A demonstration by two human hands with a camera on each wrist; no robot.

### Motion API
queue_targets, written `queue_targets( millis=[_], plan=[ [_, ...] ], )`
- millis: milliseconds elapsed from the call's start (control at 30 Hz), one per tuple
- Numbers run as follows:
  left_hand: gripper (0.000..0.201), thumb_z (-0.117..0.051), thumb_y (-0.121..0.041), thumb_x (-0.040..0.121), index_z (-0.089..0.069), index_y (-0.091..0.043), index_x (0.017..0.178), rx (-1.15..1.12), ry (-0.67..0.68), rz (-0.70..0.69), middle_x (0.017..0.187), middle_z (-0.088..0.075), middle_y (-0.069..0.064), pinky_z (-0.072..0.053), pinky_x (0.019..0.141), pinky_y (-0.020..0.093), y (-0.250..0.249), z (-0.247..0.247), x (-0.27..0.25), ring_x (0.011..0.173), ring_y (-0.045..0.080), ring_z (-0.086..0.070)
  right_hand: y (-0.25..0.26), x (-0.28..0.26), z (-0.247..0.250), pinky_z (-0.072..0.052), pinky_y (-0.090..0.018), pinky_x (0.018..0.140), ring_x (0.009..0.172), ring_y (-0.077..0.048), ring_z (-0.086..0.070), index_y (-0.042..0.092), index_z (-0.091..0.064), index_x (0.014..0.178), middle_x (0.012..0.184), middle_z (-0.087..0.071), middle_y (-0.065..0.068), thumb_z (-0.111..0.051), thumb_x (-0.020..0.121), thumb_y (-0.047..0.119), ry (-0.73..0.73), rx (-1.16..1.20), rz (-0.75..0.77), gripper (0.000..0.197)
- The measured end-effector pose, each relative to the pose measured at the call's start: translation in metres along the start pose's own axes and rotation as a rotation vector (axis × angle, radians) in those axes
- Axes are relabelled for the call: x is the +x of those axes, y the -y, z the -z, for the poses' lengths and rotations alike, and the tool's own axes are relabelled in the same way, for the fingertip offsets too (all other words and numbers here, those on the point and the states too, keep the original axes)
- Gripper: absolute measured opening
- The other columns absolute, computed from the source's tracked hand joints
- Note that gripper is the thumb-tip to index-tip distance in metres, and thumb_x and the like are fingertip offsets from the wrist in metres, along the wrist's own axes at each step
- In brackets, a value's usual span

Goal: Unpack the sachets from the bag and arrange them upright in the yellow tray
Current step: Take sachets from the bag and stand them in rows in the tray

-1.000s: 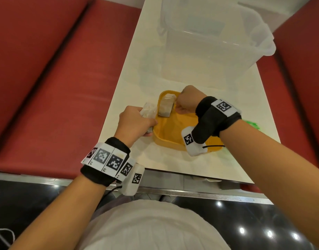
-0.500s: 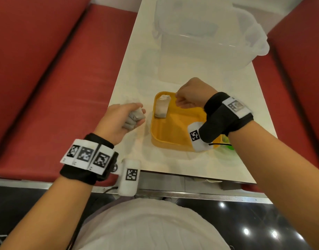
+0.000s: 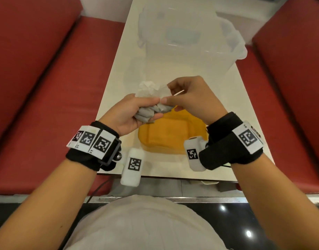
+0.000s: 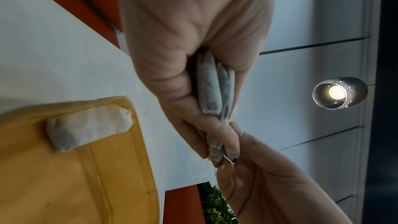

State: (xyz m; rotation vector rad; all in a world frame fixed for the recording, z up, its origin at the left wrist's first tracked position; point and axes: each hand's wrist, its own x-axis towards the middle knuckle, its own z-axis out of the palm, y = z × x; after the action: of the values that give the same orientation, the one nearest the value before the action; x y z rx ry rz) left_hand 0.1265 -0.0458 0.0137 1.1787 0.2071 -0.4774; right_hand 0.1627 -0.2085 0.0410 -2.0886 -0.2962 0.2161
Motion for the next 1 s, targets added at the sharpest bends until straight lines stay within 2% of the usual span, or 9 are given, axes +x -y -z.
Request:
queue_targets(
  millis=[167,333,467,500,567,700,767,867,1000],
  plan=[
    [0.023,-0.049,-0.012,0.097,-0.057,0.002,0.081,-0.018,0.028,0.001,0.037,-0.031,-0.011,-0.056,0.073,0.019,0.007,-0.003,0.008,0.029,-0.001,-0.029,-0.014,-0.008,0.005,-0.053,-0.023,0.055,0.069,-0.021,-0.063,-0.001,-0.066,0.1,0.086,-0.063,-0.019,-0.076,0.078,0.004,-0.072,0.137,-0.038,0.025],
    [0.025,-0.053,-0.005,0.095,-0.057,0.017,0.107,-0.059,-0.059,-0.046,0.051,-0.046,0.004,-0.056,0.065,0.021,0.014,-0.008,0.014,0.037,0.004,-0.043,-0.02,-0.015,0.011,-0.054,-0.02,0.055,0.07,-0.019,-0.063,-0.004,-0.064,0.088,0.083,-0.059,-0.019,-0.067,0.084,0.001,-0.193,0.257,-0.088,0.007],
    [0.013,-0.059,-0.004,0.092,-0.06,0.008,0.096,-0.135,-0.14,-0.077,0.094,-0.039,0.016,-0.056,0.059,0.021,0.019,-0.007,0.015,0.066,0.019,-0.04,-0.022,-0.023,0.019,-0.053,-0.021,0.053,0.067,-0.014,-0.062,0.006,-0.064,0.085,0.082,-0.063,-0.014,-0.065,0.087,0.005,-0.26,0.369,-0.138,0.002],
    [0.01,-0.059,-0.003,0.092,-0.06,0.006,0.093,-0.145,-0.153,-0.077,0.098,-0.038,0.017,-0.056,0.058,0.021,0.019,-0.006,0.015,0.07,0.02,-0.04,-0.022,-0.026,0.021,-0.052,-0.021,0.052,0.068,-0.014,-0.062,0.005,-0.065,0.087,0.083,-0.064,-0.013,-0.066,0.088,0.008,-0.246,0.376,-0.148,0.003],
    [0.008,-0.06,-0.003,0.091,-0.062,0.004,0.089,-0.145,-0.166,-0.084,0.09,-0.042,0.013,-0.056,0.059,0.022,0.02,-0.007,0.014,0.067,0.018,-0.042,-0.023,-0.029,0.022,-0.052,-0.022,0.053,0.071,-0.014,-0.061,-0.001,-0.066,0.091,0.084,-0.064,-0.013,-0.067,0.087,0.012,-0.176,0.363,-0.157,0.013],
    [0.005,-0.061,-0.005,0.091,-0.062,0.0,0.091,-0.107,-0.172,-0.092,0.05,-0.042,0.001,-0.056,0.061,0.023,0.021,-0.009,0.012,0.043,0.006,-0.038,-0.022,-0.028,0.012,-0.057,-0.028,0.062,0.08,-0.018,-0.067,-0.011,-0.062,0.094,0.092,-0.067,-0.022,-0.07,0.085,0.01,-0.088,0.297,-0.166,0.024],
    [0.01,-0.062,-0.005,0.091,-0.062,0.002,0.097,-0.088,-0.182,-0.118,0.055,-0.048,0.004,-0.056,0.06,0.023,0.022,-0.011,0.011,0.047,0.008,-0.042,-0.021,-0.028,0.004,-0.058,-0.032,0.065,0.078,-0.02,-0.069,-0.011,-0.062,0.091,0.092,-0.067,-0.025,-0.07,0.084,0.005,-0.083,0.302,-0.161,0.019],
    [0.014,-0.066,-0.007,0.088,-0.064,0.002,0.098,-0.076,-0.205,-0.156,0.078,-0.063,0.015,-0.056,0.06,0.023,0.023,-0.01,0.009,0.068,0.018,-0.057,-0.023,-0.029,0.0,-0.06,-0.031,0.062,0.075,-0.023,-0.069,-0.002,-0.06,0.088,0.085,-0.065,-0.022,-0.071,0.081,-0.003,-0.086,0.367,-0.17,0.013],
    [0.008,-0.063,-0.007,0.09,-0.062,0.001,0.091,-0.107,-0.235,-0.19,0.057,-0.061,0.004,-0.058,0.062,0.023,0.023,-0.005,0.005,0.046,0.006,-0.057,-0.032,-0.031,0.006,-0.059,-0.033,0.062,0.071,-0.021,-0.069,0.006,-0.06,0.087,0.076,-0.066,-0.011,-0.071,0.079,-0.004,-0.178,0.477,-0.202,0.017]
  ],
)
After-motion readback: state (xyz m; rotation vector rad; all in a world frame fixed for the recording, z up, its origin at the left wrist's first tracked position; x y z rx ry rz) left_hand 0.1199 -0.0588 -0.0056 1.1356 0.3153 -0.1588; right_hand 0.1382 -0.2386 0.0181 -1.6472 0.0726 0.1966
